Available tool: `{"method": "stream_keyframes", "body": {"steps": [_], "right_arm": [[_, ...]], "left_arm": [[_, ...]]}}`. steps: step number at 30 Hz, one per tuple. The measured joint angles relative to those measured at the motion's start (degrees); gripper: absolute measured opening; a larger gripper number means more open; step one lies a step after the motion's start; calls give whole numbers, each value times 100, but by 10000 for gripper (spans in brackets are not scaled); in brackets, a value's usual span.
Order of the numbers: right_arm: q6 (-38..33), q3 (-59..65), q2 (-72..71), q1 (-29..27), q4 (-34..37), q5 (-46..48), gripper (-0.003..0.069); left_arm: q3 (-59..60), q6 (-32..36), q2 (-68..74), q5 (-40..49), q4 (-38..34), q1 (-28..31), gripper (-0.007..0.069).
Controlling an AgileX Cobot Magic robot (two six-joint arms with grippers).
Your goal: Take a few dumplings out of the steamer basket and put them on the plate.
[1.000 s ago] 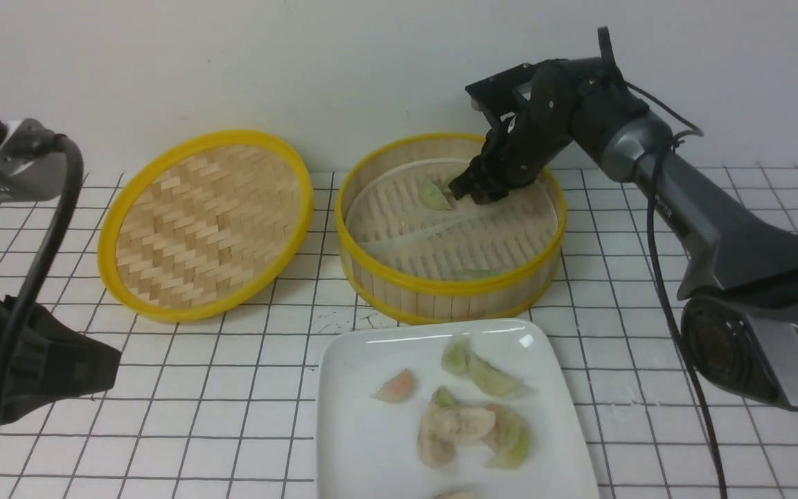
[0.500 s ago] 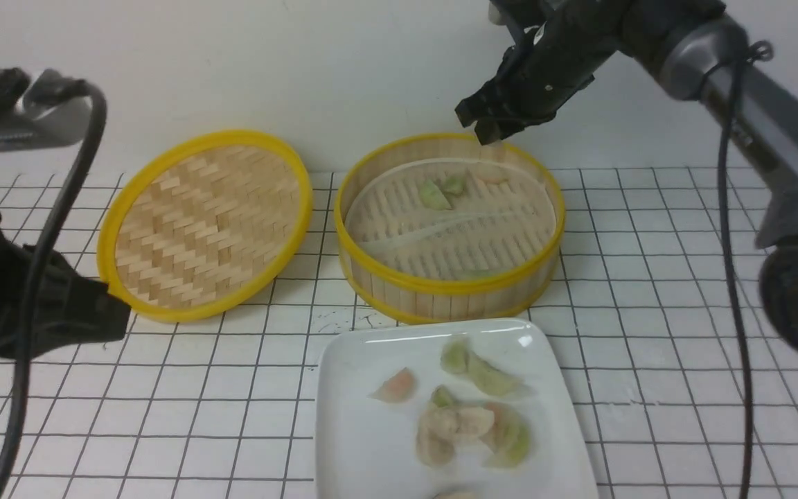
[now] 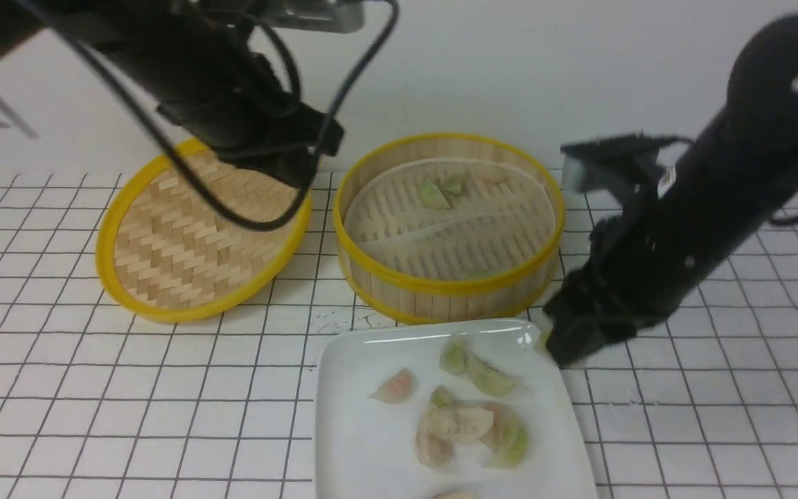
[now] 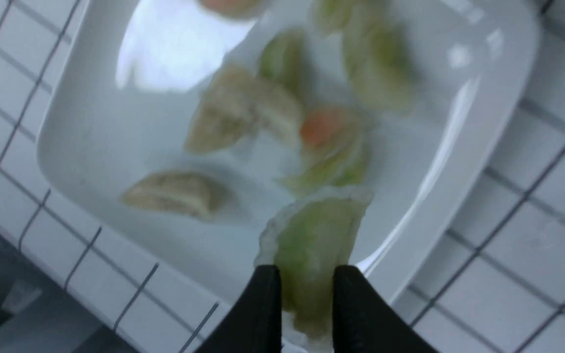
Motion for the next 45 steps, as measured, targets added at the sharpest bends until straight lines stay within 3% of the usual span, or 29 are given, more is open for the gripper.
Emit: {"method": "stream_keyframes", "body": {"steps": [7, 11, 13, 20, 27, 36, 45], "right_arm": [[70, 936, 6, 710, -9, -727, 116], [201, 992, 6, 755, -23, -847, 115], [272, 1003, 6, 755, -39, -871, 115], [363, 1010, 6, 755, -56, -815, 115], [368, 1010, 6, 755, -57, -803, 115], [368, 1029, 6, 755, -36, -718, 108], [379, 1039, 6, 909, 34, -684, 108]], "left_arm": [[-2081, -57, 1739, 370, 100, -217, 8], [-3006, -57, 2513, 377, 100, -217, 55], [-3515, -57, 2991, 382, 58, -217, 113], [-4285, -102, 3850, 289, 46, -188, 268], [-4342, -48, 4140, -247, -186, -34, 354], [-4359, 960, 4376, -1167, -535, 27, 376], [-4359, 2262, 4558, -1299, -546, 27, 376]]}}
